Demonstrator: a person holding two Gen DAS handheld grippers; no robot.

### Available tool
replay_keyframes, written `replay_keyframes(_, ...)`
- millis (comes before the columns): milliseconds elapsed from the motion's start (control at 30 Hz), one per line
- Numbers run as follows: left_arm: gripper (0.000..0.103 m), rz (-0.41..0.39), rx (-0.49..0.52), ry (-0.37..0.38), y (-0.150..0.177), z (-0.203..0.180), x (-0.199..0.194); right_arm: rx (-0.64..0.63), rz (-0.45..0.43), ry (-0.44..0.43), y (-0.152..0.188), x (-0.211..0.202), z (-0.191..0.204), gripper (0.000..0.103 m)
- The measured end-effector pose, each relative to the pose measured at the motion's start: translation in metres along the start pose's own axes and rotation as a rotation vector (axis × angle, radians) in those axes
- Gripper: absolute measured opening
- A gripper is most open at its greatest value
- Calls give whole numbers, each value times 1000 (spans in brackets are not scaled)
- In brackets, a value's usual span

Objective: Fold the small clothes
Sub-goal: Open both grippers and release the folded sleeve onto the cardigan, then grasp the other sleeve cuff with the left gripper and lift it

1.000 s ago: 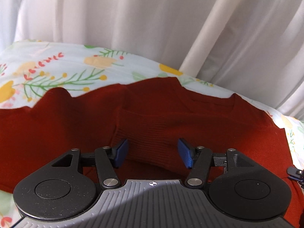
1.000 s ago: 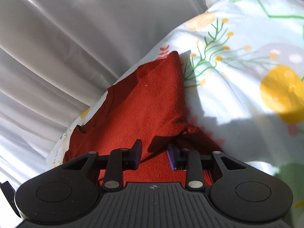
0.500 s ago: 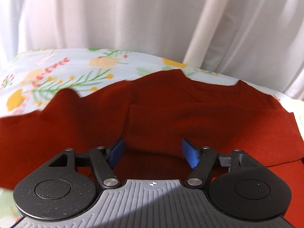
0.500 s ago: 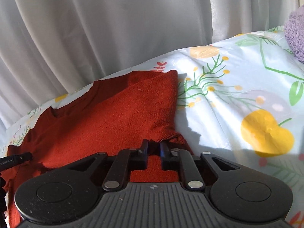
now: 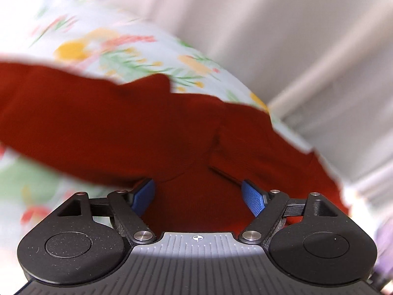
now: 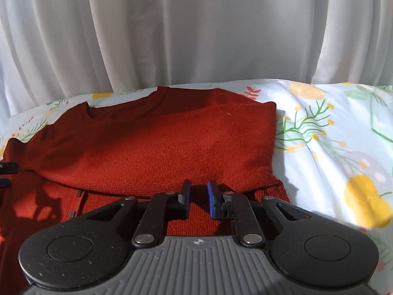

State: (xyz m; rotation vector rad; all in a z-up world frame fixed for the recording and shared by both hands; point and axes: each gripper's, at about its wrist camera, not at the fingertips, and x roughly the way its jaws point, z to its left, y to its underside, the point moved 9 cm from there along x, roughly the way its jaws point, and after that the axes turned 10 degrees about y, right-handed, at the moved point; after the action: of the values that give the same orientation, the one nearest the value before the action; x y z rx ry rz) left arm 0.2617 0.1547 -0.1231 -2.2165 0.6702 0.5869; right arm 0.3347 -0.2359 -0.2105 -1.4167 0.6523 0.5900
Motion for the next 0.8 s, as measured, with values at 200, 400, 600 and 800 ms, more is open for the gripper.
replay_keyframes(200, 97, -215, -223, -80, -33, 77, -82, 127, -9, -200, 13, -41, 13, 30)
replay_keyframes(400, 83, -469, -470, -250, -75, 185, -146, 183, 54, -321, 22, -59, 32, 35)
replay_keyframes(600, 62, -552, -644, -217, -82, 241, -162, 200, 104, -356, 27, -62, 41, 35)
replay_keyframes(800, 32, -587, -720, -188, -84, 263, -160, 207, 122, -349, 27, -61, 46, 35)
